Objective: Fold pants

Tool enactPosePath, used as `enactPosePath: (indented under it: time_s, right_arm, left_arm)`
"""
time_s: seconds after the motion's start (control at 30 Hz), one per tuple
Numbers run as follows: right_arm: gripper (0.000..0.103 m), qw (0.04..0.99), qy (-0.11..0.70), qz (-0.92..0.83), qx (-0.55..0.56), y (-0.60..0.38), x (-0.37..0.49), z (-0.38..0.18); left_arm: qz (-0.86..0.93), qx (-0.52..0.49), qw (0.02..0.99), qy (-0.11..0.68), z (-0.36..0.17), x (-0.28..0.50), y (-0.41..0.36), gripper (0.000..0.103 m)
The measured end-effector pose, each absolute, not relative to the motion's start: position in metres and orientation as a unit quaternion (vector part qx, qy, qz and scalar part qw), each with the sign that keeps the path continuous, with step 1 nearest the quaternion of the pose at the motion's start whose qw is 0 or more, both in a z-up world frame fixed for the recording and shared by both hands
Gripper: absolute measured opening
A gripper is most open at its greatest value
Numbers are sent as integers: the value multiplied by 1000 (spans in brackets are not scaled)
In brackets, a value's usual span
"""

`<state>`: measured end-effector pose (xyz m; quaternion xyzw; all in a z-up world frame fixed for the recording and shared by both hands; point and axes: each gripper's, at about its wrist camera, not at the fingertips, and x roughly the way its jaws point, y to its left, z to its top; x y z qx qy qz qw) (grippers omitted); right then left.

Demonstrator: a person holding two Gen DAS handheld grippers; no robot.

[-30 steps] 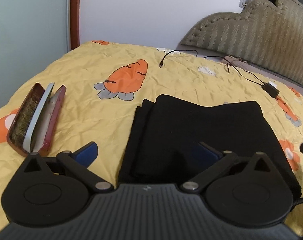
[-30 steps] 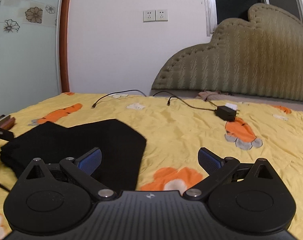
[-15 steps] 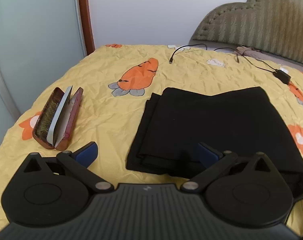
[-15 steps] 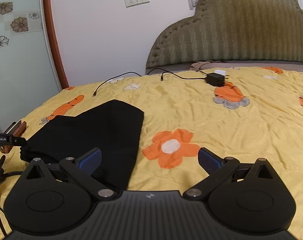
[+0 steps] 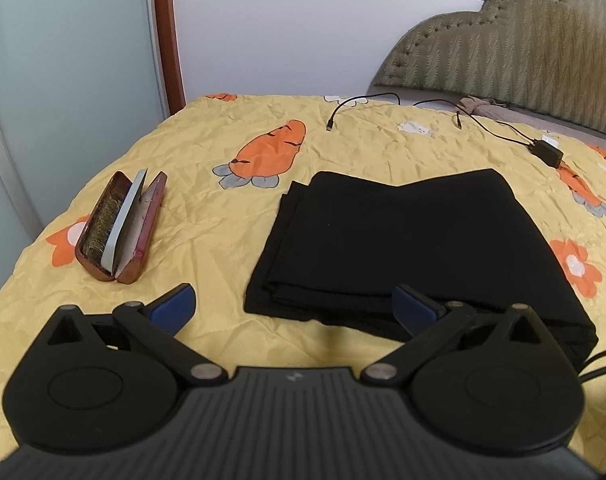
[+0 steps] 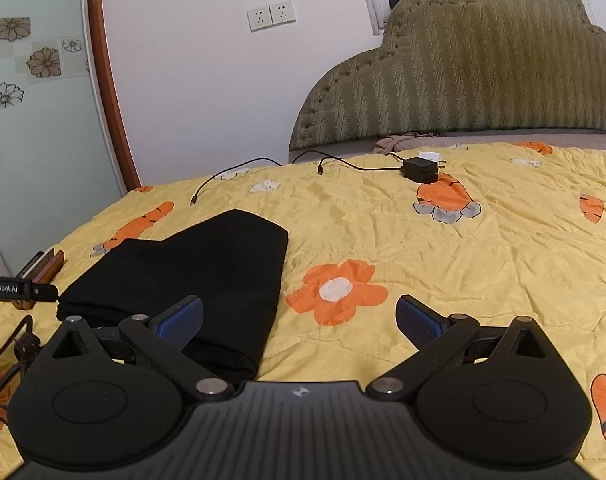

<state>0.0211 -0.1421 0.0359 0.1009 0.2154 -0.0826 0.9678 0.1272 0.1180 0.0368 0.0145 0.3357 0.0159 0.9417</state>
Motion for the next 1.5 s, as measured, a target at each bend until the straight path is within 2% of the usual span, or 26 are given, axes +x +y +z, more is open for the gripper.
enactPosePath:
  time_s: [0.7, 1.27, 1.5]
  right_arm:
    - [103, 972, 217, -61, 61, -111, 15, 38]
    - [103, 972, 221, -62, 61, -111, 15, 35]
    - [103, 971, 223, -62, 62, -111, 15, 34]
  left_arm:
    - [-2, -24, 941, 338, 35, 116, 127, 103]
    - [7, 9, 935, 355, 28, 117, 124, 103]
    - [24, 21, 946, 323, 29, 111, 120, 103]
